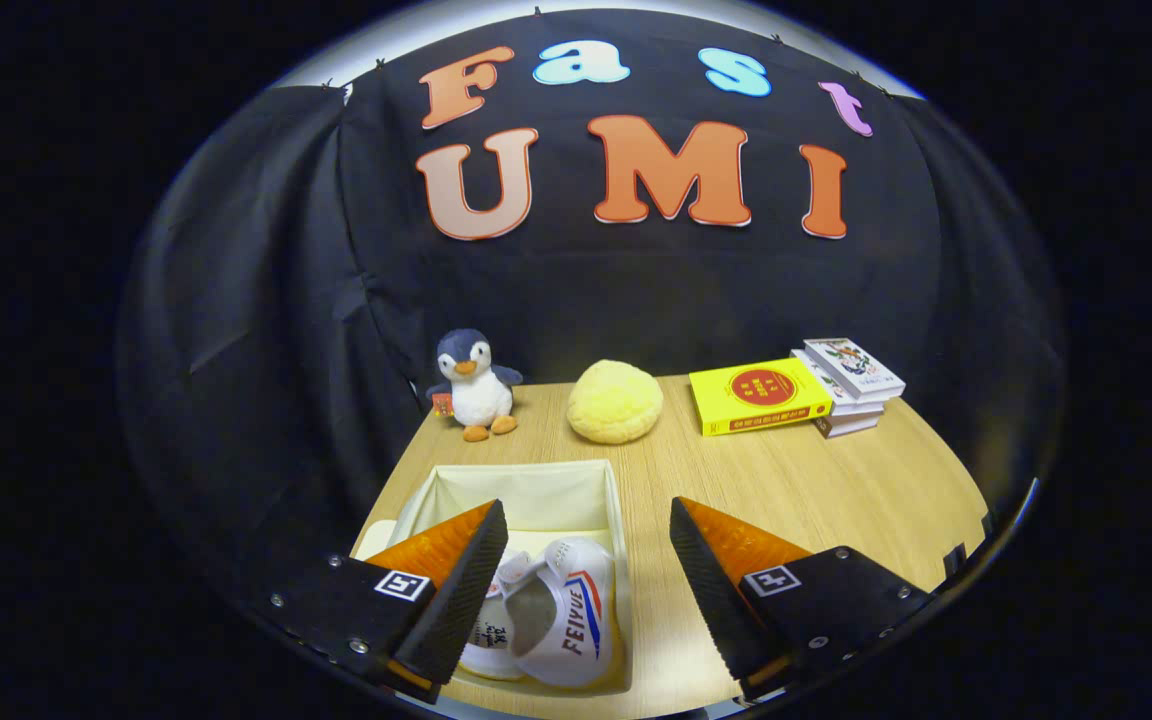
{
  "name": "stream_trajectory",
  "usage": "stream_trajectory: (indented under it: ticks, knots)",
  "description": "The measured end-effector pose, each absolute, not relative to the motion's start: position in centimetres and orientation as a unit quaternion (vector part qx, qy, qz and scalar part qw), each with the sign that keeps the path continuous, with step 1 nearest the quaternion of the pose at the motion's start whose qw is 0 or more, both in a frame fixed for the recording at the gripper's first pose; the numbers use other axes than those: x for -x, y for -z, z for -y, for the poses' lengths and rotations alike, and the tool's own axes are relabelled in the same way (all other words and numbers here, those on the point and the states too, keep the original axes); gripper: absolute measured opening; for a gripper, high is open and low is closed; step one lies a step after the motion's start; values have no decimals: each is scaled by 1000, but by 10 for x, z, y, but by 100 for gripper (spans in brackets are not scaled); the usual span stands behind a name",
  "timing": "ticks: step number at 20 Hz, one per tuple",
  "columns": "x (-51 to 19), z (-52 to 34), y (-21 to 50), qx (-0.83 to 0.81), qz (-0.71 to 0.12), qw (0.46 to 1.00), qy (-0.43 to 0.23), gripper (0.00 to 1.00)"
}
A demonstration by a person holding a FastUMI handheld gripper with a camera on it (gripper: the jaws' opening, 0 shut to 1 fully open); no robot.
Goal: Open the storage box then place both shoes into the box .Put the left shoe in first, then the right shoe, with the right side of both shoes facing outward in a uniform manner.
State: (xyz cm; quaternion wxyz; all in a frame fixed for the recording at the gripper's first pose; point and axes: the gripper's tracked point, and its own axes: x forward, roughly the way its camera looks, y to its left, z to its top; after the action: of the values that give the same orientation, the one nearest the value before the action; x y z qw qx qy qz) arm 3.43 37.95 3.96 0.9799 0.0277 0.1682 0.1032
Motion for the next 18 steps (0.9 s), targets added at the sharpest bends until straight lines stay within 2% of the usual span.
stream_trajectory:
  ticks: [9, 18]
  knots:
    - [-19, -283, -129, -24, -73, 993, -84, 98]
    - [-9, -163, -149, -45, -31, 998, -45, 98]
